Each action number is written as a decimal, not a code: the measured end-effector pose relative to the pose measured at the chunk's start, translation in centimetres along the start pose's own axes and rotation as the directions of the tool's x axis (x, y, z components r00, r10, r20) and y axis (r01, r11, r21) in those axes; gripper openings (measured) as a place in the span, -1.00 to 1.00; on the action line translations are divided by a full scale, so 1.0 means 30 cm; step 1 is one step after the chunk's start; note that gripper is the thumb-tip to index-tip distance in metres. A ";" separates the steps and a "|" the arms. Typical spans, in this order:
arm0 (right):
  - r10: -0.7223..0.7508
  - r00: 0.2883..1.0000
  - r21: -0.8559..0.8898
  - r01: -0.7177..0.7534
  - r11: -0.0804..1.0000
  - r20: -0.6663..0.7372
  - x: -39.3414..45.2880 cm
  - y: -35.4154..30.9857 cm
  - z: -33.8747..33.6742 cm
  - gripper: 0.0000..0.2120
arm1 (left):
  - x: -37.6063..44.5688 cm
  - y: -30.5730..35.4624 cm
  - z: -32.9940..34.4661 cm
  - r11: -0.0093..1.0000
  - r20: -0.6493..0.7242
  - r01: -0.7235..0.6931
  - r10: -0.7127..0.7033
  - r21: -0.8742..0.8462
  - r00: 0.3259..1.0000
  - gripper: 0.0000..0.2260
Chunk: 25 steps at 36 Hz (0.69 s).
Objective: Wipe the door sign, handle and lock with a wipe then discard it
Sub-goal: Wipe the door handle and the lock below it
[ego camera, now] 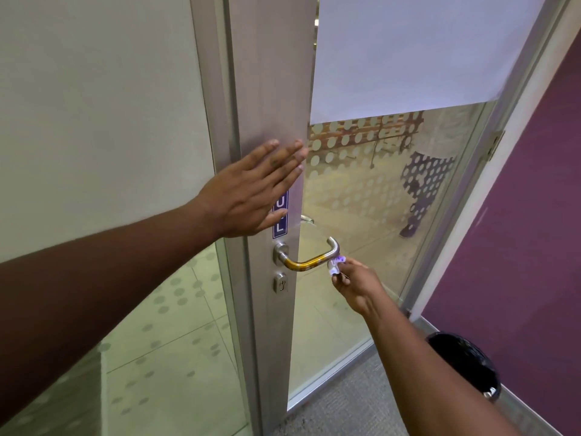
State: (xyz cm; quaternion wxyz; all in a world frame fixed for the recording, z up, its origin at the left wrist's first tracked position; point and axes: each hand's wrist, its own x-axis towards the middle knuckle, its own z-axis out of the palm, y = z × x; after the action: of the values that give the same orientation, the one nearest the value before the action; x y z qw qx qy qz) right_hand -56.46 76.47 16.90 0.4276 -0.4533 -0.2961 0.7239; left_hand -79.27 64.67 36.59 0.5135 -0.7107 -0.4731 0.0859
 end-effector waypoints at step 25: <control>0.049 0.943 0.417 -0.192 0.888 0.330 -0.038 0.139 0.076 -0.71 | -0.020 -0.022 0.050 0.990 0.090 -0.065 0.054 0.124 0.995 -0.28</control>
State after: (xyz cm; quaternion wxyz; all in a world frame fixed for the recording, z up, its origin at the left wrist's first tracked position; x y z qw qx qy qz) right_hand -59.73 73.43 14.89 0.4212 -0.2420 -0.1578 0.8597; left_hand -80.89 65.22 36.23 0.5338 -0.6863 -0.4670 0.1615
